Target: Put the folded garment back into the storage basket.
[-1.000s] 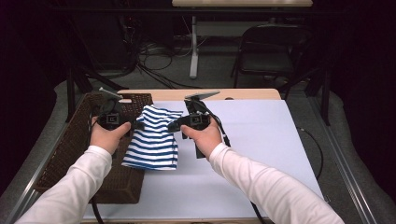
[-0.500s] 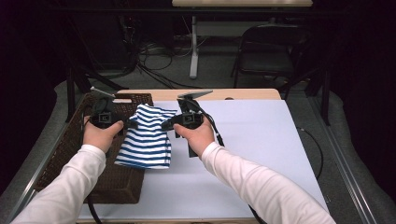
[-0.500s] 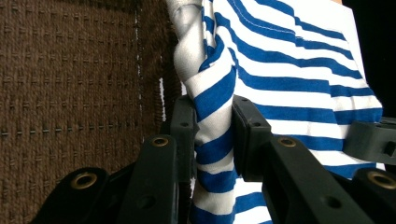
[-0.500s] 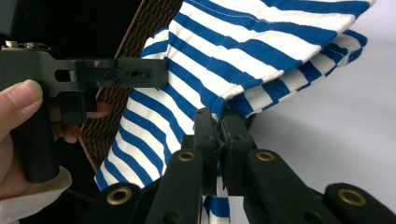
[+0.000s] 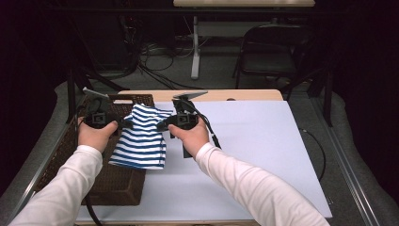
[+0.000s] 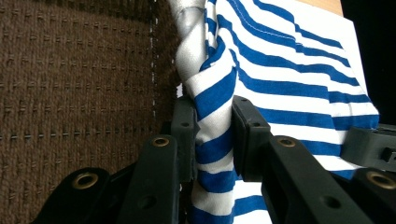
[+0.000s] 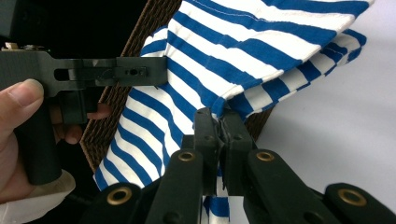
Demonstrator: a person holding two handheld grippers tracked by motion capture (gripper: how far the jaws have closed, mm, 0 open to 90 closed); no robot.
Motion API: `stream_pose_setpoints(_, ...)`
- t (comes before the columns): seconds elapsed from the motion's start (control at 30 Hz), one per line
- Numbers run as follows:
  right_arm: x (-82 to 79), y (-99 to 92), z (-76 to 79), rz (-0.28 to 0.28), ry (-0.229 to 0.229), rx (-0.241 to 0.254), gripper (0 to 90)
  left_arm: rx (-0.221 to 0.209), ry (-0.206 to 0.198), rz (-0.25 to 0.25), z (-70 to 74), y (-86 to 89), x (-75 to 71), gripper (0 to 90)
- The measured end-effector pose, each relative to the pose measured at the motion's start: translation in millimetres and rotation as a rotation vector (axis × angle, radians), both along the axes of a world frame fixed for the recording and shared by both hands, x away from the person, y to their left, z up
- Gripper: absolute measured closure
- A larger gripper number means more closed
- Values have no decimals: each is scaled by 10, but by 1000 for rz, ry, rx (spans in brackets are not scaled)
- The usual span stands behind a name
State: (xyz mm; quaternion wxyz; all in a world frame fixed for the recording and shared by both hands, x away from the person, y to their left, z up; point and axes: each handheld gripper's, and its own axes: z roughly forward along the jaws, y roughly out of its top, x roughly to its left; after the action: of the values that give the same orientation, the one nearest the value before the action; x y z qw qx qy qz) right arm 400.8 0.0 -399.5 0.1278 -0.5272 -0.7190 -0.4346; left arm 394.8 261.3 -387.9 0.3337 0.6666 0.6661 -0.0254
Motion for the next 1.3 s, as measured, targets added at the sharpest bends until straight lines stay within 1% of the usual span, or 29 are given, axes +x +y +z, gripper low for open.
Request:
stream_pose_setpoints(0.37,11,101,-20,-1,-8,5,875,6,-8,17,-3,88,-17,735)
stream_pose_setpoints(0.47,4,129,-12,3,-8,0,875,7,-9,24,-9,111,-23,736)
stream_pose_setpoints(0.5,4,138,-15,1,-14,2,875,6,-6,25,-10,119,-24,736)
stream_pose_setpoints(0.53,3,146,-12,5,-10,-2,875,8,-6,24,-12,128,-25,737)
stream_pose_setpoints(0.57,6,160,-20,4,-19,-2,875,9,-6,28,-16,135,-27,737)
stream_pose_setpoints(0.6,4,170,-14,7,-13,-6,875,10,-6,29,-20,143,-29,738)
stream_pose_setpoints(0.7,1,214,-18,2,-23,-2,875,10,-5,33,-30,180,-34,739)
stream_pose_setpoints(1.03,-16,356,-46,9,-48,-23,875,14,-7,54,-55,292,-28,740)
stream_pose_setpoints(1.1,-14,374,-63,10,-55,-19,875,16,-5,55,-64,311,-26,740)
stream_pose_setpoints(1.17,-11,391,-76,9,-42,-16,875,18,-6,55,-71,326,-26,740)
stream_pose_setpoints(1.2,-5,396,-84,10,-46,-12,875,21,-11,59,-76,332,-26,741)
stream_pose_setpoints(1.3,6,416,-100,9,-38,-7,875,25,-8,61,-84,358,-25,741)
